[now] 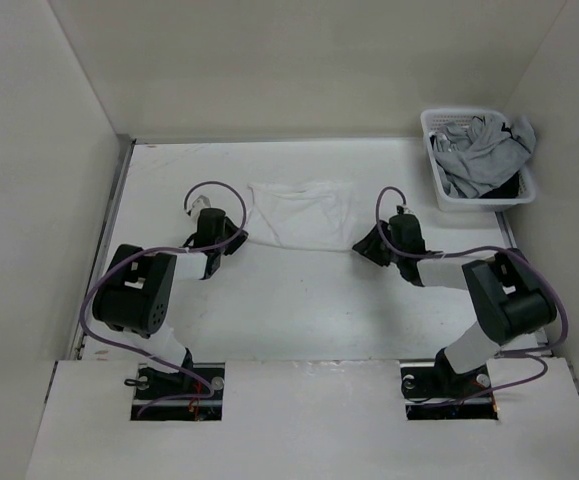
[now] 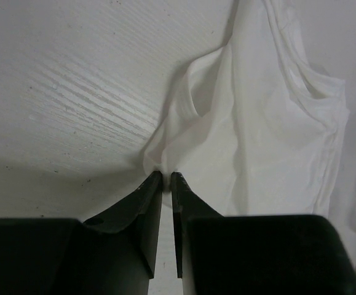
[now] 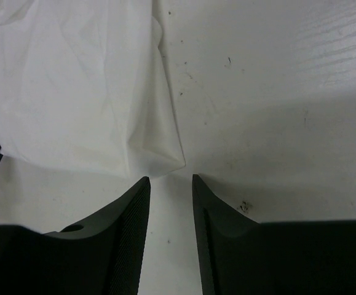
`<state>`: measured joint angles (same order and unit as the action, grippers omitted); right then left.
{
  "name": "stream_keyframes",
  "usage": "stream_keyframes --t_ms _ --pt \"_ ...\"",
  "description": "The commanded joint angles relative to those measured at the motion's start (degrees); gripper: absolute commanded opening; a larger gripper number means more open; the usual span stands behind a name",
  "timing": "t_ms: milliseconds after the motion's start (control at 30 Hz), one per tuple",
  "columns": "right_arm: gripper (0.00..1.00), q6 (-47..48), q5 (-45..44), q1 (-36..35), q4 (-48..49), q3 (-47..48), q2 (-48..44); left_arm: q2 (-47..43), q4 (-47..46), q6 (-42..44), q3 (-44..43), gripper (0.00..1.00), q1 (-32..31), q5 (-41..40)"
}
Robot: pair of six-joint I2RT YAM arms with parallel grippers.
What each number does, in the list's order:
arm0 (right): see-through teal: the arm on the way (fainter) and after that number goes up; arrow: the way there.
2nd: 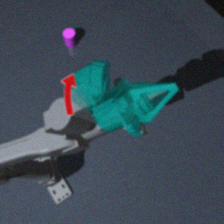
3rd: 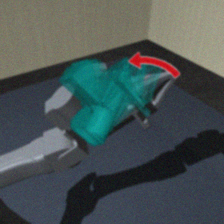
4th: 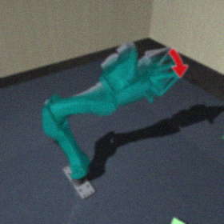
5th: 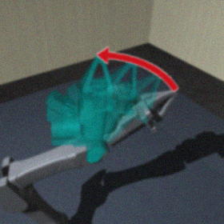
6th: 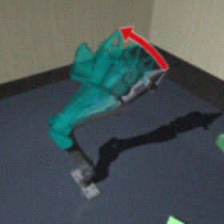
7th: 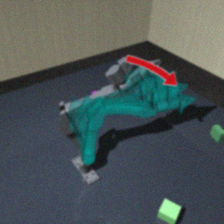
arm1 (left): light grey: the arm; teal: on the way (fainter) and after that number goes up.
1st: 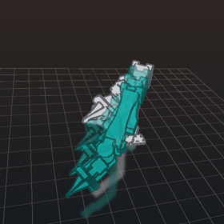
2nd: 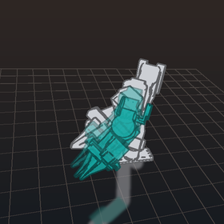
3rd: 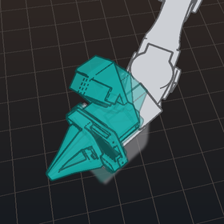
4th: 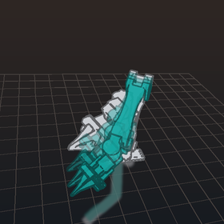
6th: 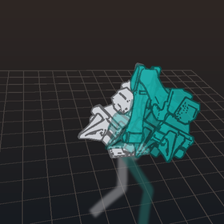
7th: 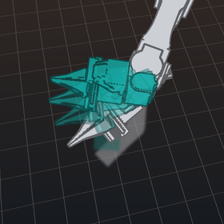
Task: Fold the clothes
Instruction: Fold the tank top
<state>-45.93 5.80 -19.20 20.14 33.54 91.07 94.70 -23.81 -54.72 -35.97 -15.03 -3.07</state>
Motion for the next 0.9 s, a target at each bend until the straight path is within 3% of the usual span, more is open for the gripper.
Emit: stream_keyframes --t_ms 0,100,367,500,667,867 --pt "0.36 -1.53 -0.53 0.09 4.03 2.14 2.79 0.75 -2.99 -0.92 0.19 0.10 0.48 -0.88" --pt "0.32 -2.93 -0.35 0.26 4.82 2.58 4.64 1.02 -3.61 -1.27 0.63 0.10 0.48 -0.88" --pt "0.06 -5.39 -1.23 0.35 7.72 2.32 6.23 1.72 -4.22 -1.44 0.46 0.06 0.57 -0.62" --pt "0.00 -5.31 -1.23 0.26 8.42 1.53 3.43 -1.52 -4.57 -1.88 2.12 0.02 0.92 -1.23" --pt "0.00 -3.12 -1.23 0.00 4.05 -1.28 -9.56 -15.47 -0.99 -1.18 5.64 0.00 1.36 -2.20" --pt "0.00 1.19 -3.51 -5.09 -12.81 -2.69 -33.63 -41.04 15.61 1.80 5.47 0.00 0.66 -4.66"
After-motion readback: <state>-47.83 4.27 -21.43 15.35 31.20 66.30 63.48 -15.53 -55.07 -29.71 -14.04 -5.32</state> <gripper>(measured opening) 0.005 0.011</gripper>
